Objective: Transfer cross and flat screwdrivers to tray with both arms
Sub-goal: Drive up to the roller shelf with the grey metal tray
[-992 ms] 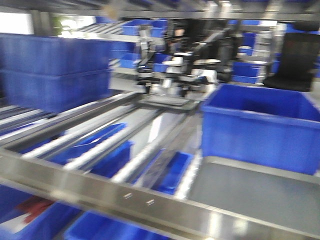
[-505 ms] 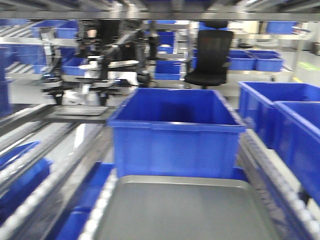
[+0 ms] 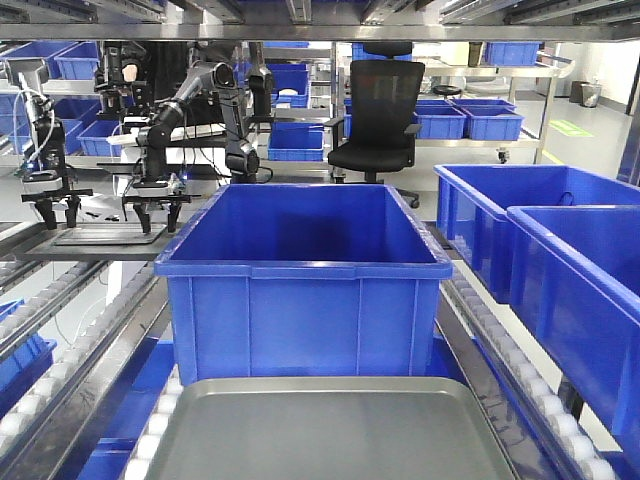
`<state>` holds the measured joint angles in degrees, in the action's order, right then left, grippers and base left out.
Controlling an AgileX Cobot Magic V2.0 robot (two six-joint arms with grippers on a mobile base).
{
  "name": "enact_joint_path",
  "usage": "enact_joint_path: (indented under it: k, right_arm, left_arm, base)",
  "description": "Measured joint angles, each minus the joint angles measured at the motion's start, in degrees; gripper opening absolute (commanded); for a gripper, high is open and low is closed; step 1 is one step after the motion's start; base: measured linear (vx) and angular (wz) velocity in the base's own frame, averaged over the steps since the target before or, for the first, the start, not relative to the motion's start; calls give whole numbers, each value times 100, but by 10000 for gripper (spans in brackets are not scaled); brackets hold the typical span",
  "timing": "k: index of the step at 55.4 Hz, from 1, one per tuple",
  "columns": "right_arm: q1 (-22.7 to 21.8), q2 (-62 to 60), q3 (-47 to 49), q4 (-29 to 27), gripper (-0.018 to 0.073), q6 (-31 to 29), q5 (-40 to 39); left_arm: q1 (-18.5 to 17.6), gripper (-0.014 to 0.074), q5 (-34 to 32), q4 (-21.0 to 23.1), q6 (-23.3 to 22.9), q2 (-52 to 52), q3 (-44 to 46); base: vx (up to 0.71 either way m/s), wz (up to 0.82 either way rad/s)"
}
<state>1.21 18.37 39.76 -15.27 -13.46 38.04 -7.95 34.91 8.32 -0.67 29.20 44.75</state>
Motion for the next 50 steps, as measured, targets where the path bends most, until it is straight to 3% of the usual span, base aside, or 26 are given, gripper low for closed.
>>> enact_joint_path:
  k: [50]
  right_arm:
    - [0, 0, 0, 0, -8, 0, -44]
  left_arm:
    - [0, -3, -12, 0, 0, 0, 0]
  base:
    - [0, 0]
